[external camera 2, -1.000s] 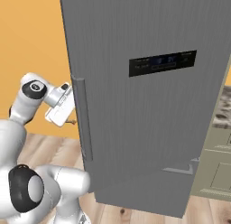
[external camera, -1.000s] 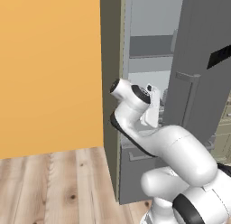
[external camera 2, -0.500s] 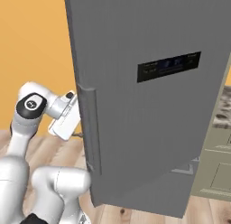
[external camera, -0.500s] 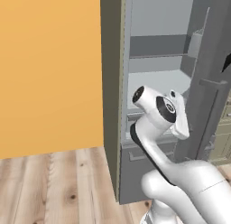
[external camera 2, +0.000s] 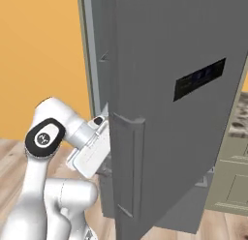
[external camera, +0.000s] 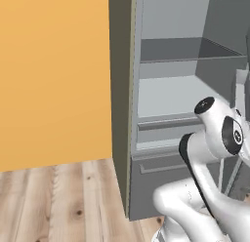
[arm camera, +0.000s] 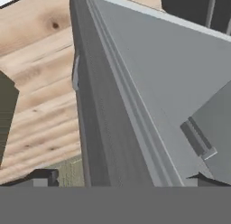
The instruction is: Place one of the steaks on the plate and the other in the bowl. Then place the bowl in the fridge.
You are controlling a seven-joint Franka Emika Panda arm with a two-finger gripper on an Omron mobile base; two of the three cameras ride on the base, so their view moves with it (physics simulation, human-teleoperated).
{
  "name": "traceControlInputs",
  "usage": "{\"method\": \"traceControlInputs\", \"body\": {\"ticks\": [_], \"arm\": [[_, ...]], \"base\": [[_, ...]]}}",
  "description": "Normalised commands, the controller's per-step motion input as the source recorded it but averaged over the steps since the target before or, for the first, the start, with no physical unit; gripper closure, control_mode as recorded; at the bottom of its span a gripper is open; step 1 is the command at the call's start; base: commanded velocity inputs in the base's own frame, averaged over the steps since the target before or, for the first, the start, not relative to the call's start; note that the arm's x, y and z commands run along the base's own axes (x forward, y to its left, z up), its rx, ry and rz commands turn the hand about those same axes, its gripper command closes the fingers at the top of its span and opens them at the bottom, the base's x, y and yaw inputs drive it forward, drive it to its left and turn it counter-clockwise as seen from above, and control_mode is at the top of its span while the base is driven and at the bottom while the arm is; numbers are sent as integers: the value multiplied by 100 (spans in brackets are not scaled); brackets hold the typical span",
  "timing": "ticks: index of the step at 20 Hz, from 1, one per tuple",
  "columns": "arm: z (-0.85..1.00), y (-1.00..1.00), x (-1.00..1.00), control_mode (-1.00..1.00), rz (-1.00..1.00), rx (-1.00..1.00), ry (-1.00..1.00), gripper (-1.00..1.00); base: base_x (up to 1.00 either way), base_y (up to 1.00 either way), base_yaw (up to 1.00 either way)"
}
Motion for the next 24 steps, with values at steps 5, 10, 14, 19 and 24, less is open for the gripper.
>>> {"method": "traceControlInputs", "body": {"ticks": [5, 10, 14, 19, 24], "arm": [[0, -100, -100, -100, 5, 1, 11, -100], [0, -100, -68, -100, 26, 1, -2, -100], [8, -64, -14, -100, 29, 1, -1, -100], [90, 57, -4, -100, 8, -4, 30, -100], [43, 100, 22, -100, 2, 0, 15, -100]], "base": [[0, 0, 0], [0, 0, 0], [0, 0, 0], [0, 0, 0], [0, 0, 0]]}}
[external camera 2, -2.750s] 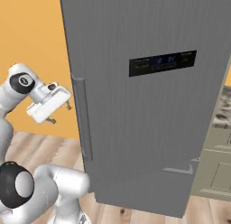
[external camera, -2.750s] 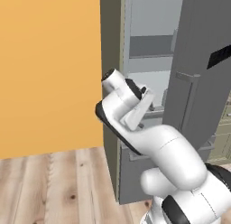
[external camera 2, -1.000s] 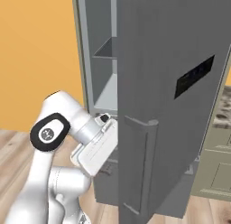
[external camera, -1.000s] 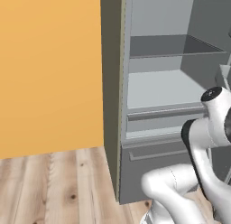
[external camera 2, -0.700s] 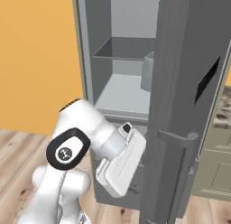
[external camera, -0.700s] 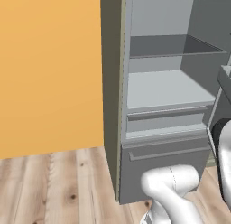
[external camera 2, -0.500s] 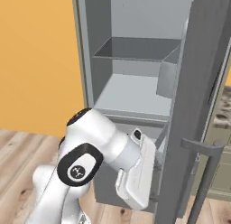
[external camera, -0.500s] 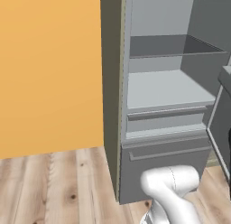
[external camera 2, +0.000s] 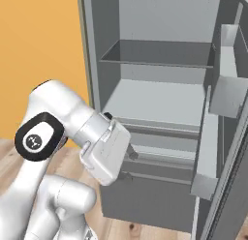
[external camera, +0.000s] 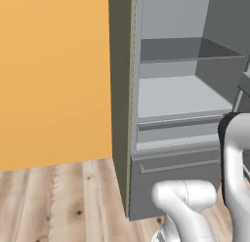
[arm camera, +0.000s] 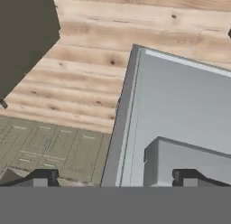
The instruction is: Place one of the steaks on the plate and the other in the bowl. Then place the bowl in the fridge.
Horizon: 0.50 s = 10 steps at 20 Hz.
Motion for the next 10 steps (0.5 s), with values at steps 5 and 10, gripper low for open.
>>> {"method": "traceControlInputs", "body": {"ticks": [5, 10], "arm": [[-7, 55, 29, -100, -50, 27, -26, -100], [-4, 13, 45, -100, -49, 17, -20, -100]], "base": [[0, 0, 0], [0, 0, 0]]}}
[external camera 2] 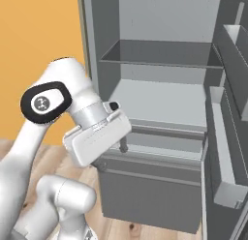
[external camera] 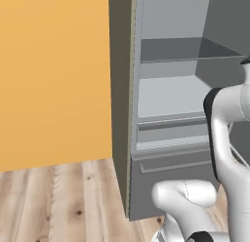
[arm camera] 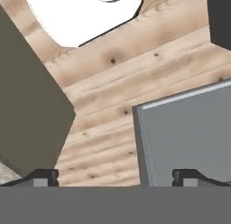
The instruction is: Place one of the steaks on the plate and the other in the bowl. Then place the bowl in the fridge.
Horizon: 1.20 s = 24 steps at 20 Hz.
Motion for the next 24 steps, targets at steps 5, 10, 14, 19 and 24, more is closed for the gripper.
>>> {"method": "traceControlInputs", "body": {"ticks": [5, 10, 14, 19, 24], "arm": [[-38, 27, 58, -100, -43, 7, -35, -100], [-41, 2, 46, -100, -75, 34, -30, -100], [-11, 32, 51, -100, -73, 14, -19, -100], [0, 79, 48, -100, -60, -1, -16, -100], [-8, 91, 3, -100, -53, -13, 0, -100]], "base": [[0, 0, 0], [0, 0, 0], [0, 0, 0], [0, 0, 0], [0, 0, 0]]}}
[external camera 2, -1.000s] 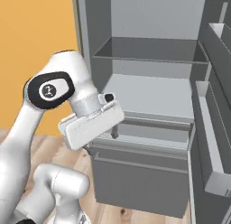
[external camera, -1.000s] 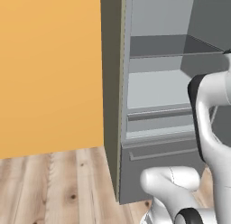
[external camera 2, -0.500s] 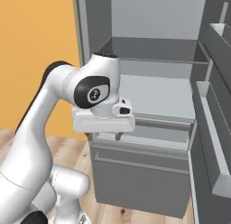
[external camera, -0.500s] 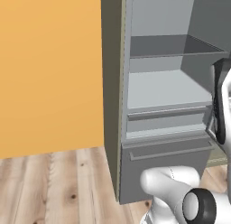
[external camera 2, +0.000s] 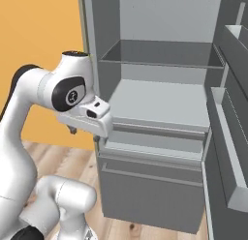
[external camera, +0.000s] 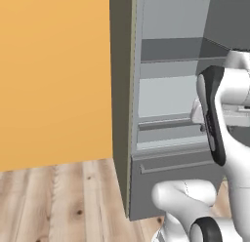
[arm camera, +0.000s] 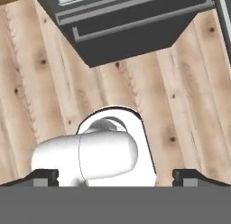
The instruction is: Place one of the steaks on the plate and the other in the bowl. Then place the bowl in the fridge.
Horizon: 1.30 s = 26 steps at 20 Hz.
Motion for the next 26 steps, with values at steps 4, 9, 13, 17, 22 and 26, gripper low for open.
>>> {"method": "traceControlInputs", "body": {"ticks": [4, 9, 13, 17, 22, 26], "arm": [[-6, 71, 42, -100, -41, -10, -2, -100], [-2, 14, 0, -100, -3, 0, 0, -100], [0, 28, 2, 100, -23, 0, -3, -100], [0, 0, 0, 100, 0, 0, 0, -100], [0, 0, 0, 100, 0, 0, 0, -100], [0, 0, 0, 100, 0, 0, 0, -100]], "base": [[0, 0, 0], [0, 0, 0], [-4, 10, -19], [-2, 3, -96], [0, 0, -98], [0, 0, -100]]}}
